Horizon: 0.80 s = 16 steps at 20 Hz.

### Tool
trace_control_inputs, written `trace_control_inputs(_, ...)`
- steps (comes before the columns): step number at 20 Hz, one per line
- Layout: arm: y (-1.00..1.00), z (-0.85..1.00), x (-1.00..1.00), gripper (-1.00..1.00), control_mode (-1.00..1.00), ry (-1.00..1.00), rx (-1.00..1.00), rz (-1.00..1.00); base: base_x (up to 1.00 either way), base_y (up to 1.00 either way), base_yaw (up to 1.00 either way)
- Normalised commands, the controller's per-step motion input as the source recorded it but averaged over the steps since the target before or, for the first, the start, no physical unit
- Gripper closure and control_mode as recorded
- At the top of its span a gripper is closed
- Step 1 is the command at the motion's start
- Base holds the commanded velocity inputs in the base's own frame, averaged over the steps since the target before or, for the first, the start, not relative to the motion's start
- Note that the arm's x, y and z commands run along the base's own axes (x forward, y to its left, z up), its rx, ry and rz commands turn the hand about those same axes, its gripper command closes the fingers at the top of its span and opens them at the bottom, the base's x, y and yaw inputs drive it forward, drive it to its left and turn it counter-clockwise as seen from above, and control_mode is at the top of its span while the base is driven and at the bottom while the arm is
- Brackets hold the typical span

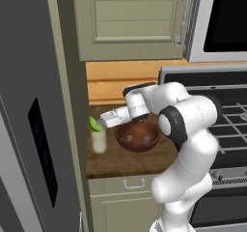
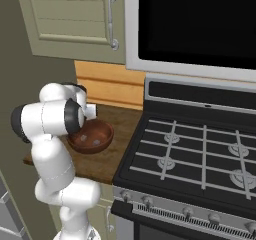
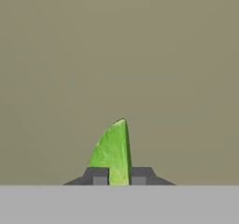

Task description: Grab a lemon wedge from the fridge and one ice cube from the ice bowl, and put them in the glass of lemonade.

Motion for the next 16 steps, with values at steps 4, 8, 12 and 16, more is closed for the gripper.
trace_control_inputs(4, 0.00, 0.00, 0.07, 1.00, -1.00, 0.01, 0.00, 0.00, 0.00, 0.00, 0.00)
trace_control_inputs(8, 0.00, 0.00, 0.00, 1.00, -1.00, 0.00, 0.00, 0.00, 0.00, 0.00, 0.00)
trace_control_inputs(12, 0.11, 0.00, -0.06, 1.00, -1.00, -0.03, 0.00, 0.00, 0.00, 0.00, 0.00)
trace_control_inputs(16, 0.28, 0.00, -0.04, -1.00, -1.00, -0.08, -0.01, 0.00, 0.00, 0.00, 0.00)
